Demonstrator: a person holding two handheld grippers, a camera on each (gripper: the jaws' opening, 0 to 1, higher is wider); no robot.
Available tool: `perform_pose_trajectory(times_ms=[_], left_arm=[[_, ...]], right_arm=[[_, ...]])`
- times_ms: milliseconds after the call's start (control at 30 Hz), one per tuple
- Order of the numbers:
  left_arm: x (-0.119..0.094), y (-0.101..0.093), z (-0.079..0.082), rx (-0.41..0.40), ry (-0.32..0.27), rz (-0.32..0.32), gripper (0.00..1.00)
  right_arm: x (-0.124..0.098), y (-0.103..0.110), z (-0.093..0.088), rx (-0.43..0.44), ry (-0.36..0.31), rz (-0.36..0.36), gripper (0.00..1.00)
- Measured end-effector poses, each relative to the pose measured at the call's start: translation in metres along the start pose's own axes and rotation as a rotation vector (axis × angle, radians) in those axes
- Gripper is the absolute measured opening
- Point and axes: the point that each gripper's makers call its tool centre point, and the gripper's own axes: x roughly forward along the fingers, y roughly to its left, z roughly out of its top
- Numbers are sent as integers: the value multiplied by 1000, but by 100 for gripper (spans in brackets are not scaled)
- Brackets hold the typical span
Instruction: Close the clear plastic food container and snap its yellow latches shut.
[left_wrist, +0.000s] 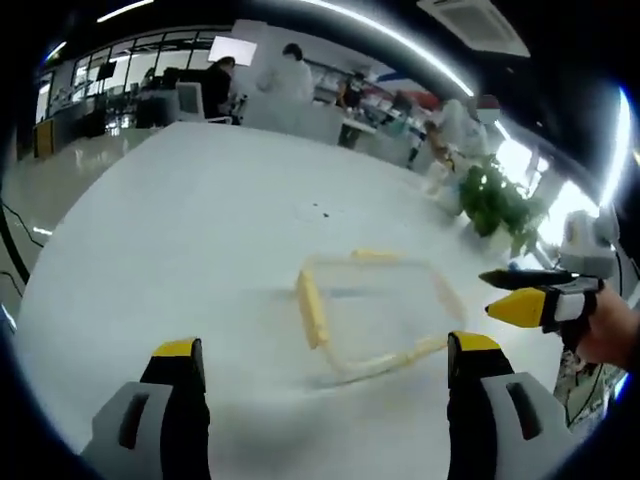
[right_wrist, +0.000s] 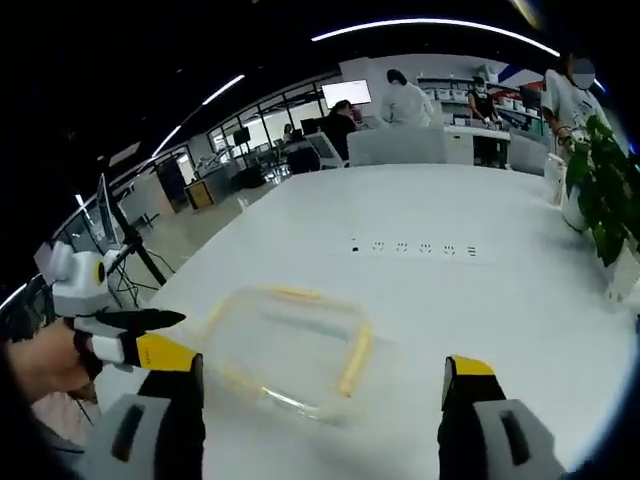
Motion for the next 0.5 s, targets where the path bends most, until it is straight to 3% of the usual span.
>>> perform_pose_trajectory(times_ms=[167,500], left_arm=[[-19,-8,1,30,3,-10,99],[-63,-28,7,110,-19,-29,99]], right_arm=[[-17,23,-3,-3,-8,63,100],[-66,45,-13,-43,-30,83,100]])
